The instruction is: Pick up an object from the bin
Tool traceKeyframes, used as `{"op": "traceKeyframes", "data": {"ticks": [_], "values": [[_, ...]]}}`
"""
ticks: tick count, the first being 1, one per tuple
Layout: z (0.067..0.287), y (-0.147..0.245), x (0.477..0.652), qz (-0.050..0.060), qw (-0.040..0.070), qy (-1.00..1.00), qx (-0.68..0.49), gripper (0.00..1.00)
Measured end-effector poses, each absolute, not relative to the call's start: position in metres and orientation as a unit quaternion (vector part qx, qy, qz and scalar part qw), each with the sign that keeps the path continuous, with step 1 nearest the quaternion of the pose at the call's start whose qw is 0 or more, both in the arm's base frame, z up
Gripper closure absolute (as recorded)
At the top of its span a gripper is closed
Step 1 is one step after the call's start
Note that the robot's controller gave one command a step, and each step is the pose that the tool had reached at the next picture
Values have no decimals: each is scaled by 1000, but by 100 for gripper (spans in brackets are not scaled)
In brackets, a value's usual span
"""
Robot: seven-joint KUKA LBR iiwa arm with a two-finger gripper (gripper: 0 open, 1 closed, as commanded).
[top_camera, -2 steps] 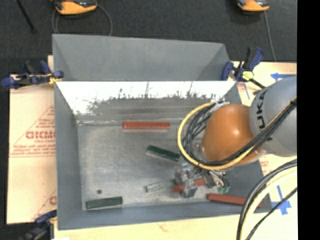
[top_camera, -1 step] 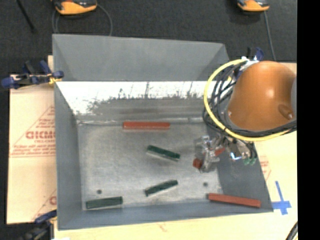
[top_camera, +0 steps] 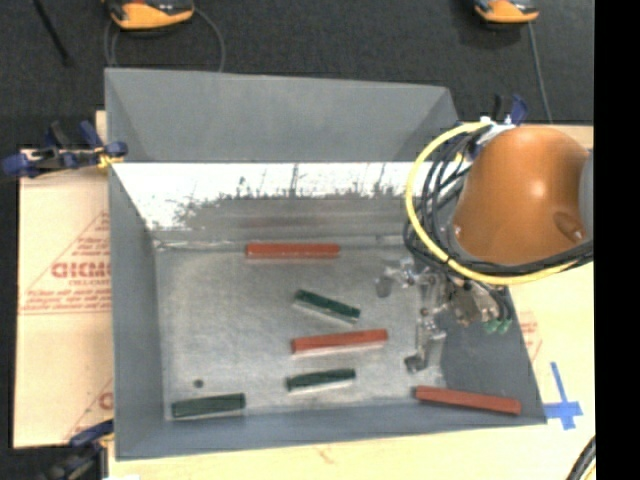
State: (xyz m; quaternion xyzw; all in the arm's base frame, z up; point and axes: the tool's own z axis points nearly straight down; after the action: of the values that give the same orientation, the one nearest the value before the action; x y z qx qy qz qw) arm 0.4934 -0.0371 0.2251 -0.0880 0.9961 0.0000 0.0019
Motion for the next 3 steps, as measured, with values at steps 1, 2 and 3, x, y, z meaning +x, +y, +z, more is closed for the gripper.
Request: {"op": "traceKeyframes", "data": {"ticks": [1, 2, 3], "values": [[106, 18, 479, 1, -2, 983, -183, 0], [71, 16, 499, 1, 2, 995, -98, 0], [72, 16, 500, 1, 3, 995, -97, 100]]}}
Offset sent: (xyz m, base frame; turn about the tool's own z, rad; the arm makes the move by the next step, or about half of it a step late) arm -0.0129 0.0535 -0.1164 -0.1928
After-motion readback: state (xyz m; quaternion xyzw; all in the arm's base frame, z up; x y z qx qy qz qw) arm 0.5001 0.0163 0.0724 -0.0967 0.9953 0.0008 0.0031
